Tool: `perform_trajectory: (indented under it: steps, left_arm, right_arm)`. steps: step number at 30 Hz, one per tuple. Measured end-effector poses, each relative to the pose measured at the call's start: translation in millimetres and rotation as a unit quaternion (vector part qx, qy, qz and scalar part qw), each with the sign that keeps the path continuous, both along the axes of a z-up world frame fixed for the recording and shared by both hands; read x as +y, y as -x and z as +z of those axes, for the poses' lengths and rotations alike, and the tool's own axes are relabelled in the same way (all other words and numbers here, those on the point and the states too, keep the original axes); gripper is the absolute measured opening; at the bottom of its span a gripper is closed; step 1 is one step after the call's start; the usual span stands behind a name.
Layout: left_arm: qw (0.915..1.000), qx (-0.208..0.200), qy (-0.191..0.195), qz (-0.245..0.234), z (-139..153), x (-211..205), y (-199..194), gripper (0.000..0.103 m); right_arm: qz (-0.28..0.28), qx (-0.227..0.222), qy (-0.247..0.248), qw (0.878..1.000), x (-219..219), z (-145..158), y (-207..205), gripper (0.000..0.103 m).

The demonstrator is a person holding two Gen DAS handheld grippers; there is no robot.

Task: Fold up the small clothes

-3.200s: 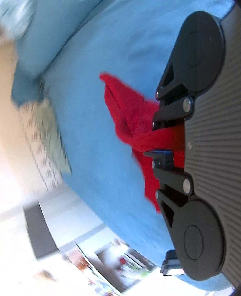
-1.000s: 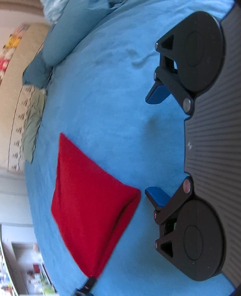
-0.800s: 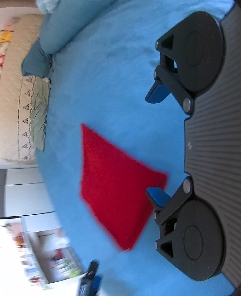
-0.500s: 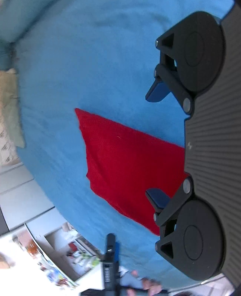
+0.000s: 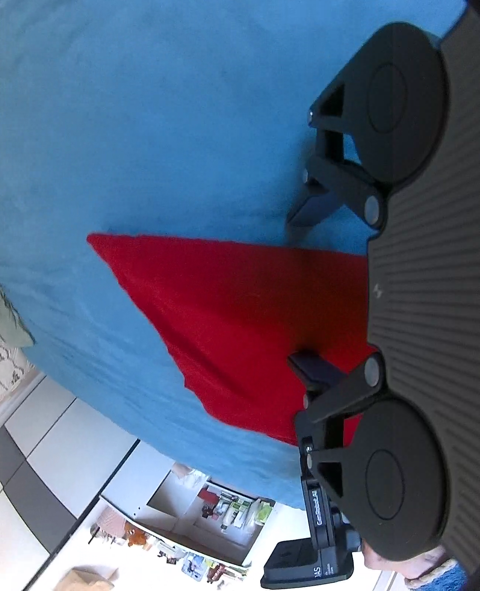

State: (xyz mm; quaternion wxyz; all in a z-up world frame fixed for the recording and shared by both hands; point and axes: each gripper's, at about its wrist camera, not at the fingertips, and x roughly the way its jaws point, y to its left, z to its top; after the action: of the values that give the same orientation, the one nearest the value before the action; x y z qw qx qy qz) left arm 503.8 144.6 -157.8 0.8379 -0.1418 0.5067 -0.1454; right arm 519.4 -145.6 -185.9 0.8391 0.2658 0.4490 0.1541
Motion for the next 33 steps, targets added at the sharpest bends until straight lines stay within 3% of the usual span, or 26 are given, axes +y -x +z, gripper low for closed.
perform_trajectory:
  steps: [1, 2, 5, 11, 16, 20, 24, 26, 28, 29, 30, 31, 32, 33]
  left_arm:
    - [1.0, -0.002, 0.002, 0.004, -0.4, -0.6, 0.8, 0.059]
    - [0.9999, -0.001, 0.01, 0.003, -0.1, -0.4, 1.5, 0.043]
    - [0.9997, 0.004, 0.021, 0.012, 7.6, -1.0, 4.0, 0.028]
    - [0.9995, -0.025, -0.012, -0.016, 45.1, -28.6, 32.4, 0.023]
    - [0.9965, -0.051, -0.02, -0.063, 76.9, -69.0, 98.8, 0.023]
    - [0.9951, -0.058, -0.012, -0.079, 68.8, -101.7, 152.2, 0.024]
    - [0.9937, -0.056, -0.044, -0.087, 43.8, -133.7, 187.4, 0.024]
    - [0.9912, -0.065, -0.074, -0.089, 34.7, -143.7, 201.5, 0.028]
    - [0.9863, -0.086, -0.107, -0.09, 33.6, -148.2, 209.2, 0.042]
    - [0.9839, -0.093, -0.126, -0.087, 35.8, -148.5, 212.1, 0.058]
    - [0.9818, -0.1, -0.139, -0.082, 38.7, -145.7, 219.1, 0.067]
    - [0.9791, -0.114, -0.151, -0.075, 43.7, -144.0, 225.3, 0.084]
    - [0.9773, -0.126, -0.155, -0.072, 46.5, -140.6, 232.2, 0.092]
    - [0.9758, -0.135, -0.158, -0.07, 49.8, -137.6, 237.8, 0.092]
  right_arm:
    - [0.002, -0.005, 0.001, 1.0, 1.8, 0.0, -0.6, 0.066]
    - [0.01, -0.004, -0.002, 1.0, 4.3, -0.6, -0.4, 0.053]
    - [0.016, -0.018, 0.018, 1.0, 11.7, 8.1, 1.9, 0.042]
    - [0.022, -0.057, 0.037, 0.997, 17.2, 51.6, 26.6, 0.04]
    - [0.037, -0.073, 0.041, 0.996, -15.0, 90.4, 88.2, 0.04]
    - [0.031, -0.07, 0.053, 0.996, -44.2, 95.1, 146.8, 0.04]
    - [0.009, -0.051, 0.06, 0.997, -64.7, 70.7, 185.4, 0.041]
    - [0.003, -0.048, 0.074, 0.996, -69.1, 57.3, 199.7, 0.043]
    - [0.001, -0.049, 0.089, 0.995, -71.6, 49.4, 210.6, 0.052]
    - [-0.008, -0.05, 0.099, 0.994, -74.3, 49.5, 216.7, 0.06]
    - [-0.014, -0.055, 0.109, 0.992, -76.5, 52.9, 221.9, 0.067]
    - [-0.017, -0.065, 0.118, 0.991, -77.9, 57.0, 226.6, 0.084]
    - [-0.022, -0.078, 0.136, 0.987, -78.0, 63.0, 233.5, 0.097]
    - [-0.026, -0.091, 0.153, 0.984, -78.4, 68.2, 240.7, 0.1]
